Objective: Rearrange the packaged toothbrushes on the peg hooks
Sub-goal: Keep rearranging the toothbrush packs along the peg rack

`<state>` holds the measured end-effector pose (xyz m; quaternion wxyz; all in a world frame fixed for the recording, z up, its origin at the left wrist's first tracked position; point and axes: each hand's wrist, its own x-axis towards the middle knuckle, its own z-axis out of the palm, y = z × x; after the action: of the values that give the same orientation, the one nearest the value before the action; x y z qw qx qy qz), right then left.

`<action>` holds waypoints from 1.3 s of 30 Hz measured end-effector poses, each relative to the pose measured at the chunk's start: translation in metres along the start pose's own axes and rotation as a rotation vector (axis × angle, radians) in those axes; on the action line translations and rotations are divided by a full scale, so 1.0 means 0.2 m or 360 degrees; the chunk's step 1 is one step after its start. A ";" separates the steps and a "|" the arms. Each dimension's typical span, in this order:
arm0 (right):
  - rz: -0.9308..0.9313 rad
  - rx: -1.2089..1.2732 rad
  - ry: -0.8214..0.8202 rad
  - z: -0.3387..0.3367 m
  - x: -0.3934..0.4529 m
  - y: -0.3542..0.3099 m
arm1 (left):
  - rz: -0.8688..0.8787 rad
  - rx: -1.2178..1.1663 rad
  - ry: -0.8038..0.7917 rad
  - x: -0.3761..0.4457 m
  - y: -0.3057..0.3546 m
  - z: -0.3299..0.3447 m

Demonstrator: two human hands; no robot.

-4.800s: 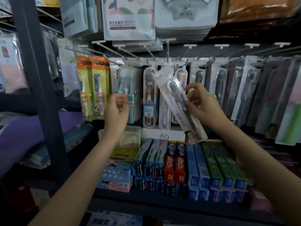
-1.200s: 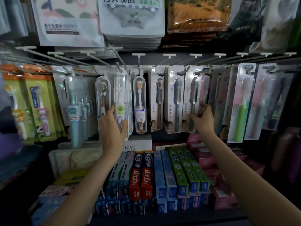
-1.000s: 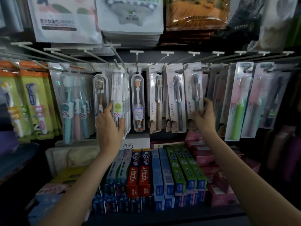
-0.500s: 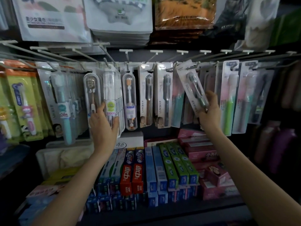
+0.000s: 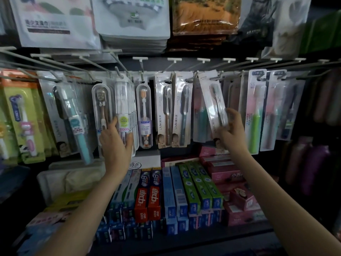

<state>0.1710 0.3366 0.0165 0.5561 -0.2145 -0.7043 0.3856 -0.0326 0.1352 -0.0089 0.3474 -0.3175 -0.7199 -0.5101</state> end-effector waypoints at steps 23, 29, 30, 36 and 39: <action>0.0060 -0.0011 -0.0231 0.16 -0.09 -0.01 | 0.0041 -0.0069 0.0274 -0.08 0.16 -0.05; -0.0080 0.0086 -0.0368 0.25 -0.16 -0.02 | 0.0271 -0.0488 -0.0708 -0.03 0.48 0.18; -0.0112 0.0102 -0.0413 0.25 -0.16 -0.02 | 0.0172 -0.0579 -0.0836 0.00 0.52 0.22; -0.0129 -0.0233 -0.0351 0.10 0.00 0.11 | 0.0152 -0.0268 -0.0756 0.15 0.53 0.33; 0.0113 -0.0123 -0.0168 0.09 0.10 0.16 | 0.0171 -0.0152 -0.0692 0.19 0.52 0.30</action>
<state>0.1444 0.3645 0.0028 0.4955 -0.2400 -0.7390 0.3883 0.0202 0.2264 0.0620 0.1954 -0.4739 -0.7350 -0.4439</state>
